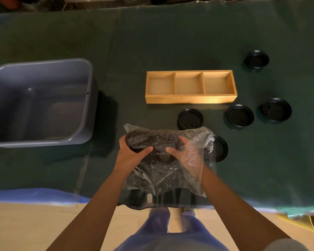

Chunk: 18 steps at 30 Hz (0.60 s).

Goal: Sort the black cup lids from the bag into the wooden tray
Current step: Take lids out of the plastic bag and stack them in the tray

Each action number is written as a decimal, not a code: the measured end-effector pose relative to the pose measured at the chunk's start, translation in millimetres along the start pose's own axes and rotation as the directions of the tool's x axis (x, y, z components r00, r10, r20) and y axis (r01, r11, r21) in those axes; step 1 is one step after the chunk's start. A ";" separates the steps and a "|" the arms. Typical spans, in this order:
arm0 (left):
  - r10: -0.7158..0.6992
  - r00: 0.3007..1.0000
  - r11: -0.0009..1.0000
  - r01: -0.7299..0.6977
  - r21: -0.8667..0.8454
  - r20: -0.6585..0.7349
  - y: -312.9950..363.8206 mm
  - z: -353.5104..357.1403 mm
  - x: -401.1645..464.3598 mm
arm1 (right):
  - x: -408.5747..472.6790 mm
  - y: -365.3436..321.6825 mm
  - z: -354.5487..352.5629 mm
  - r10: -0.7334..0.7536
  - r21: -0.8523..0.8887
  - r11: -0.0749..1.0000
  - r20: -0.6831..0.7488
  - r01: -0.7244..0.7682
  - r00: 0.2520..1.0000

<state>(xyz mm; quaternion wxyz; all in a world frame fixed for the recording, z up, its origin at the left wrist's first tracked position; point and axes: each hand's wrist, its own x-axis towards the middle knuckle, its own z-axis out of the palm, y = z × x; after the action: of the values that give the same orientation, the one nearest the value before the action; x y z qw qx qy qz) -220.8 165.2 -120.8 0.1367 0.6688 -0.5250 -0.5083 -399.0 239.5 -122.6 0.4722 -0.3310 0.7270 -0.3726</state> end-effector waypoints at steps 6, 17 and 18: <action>-0.027 1.000 1.000 0.027 0.008 0.001 2.0 0.7 4.2 | 1.4 -0.8 7.7 -0.118 -0.014 0.992 -0.383 0.122 0.916; -0.021 1.000 0.999 0.022 -0.035 0.017 3.8 0.7 6.2 | 10.7 8.6 7.5 -0.091 -0.134 0.990 -0.309 0.051 0.947; -0.022 1.000 0.999 0.023 -0.038 0.020 3.6 0.6 6.5 | 10.8 10.4 6.5 -0.091 -0.117 0.992 -0.347 0.053 0.934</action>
<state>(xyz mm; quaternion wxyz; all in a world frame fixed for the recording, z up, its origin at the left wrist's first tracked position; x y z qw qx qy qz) -223.8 158.4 -122.0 0.1384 0.6668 -0.5091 -0.5264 -397.9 234.3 -138.1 0.3026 -0.3103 0.8056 -0.4039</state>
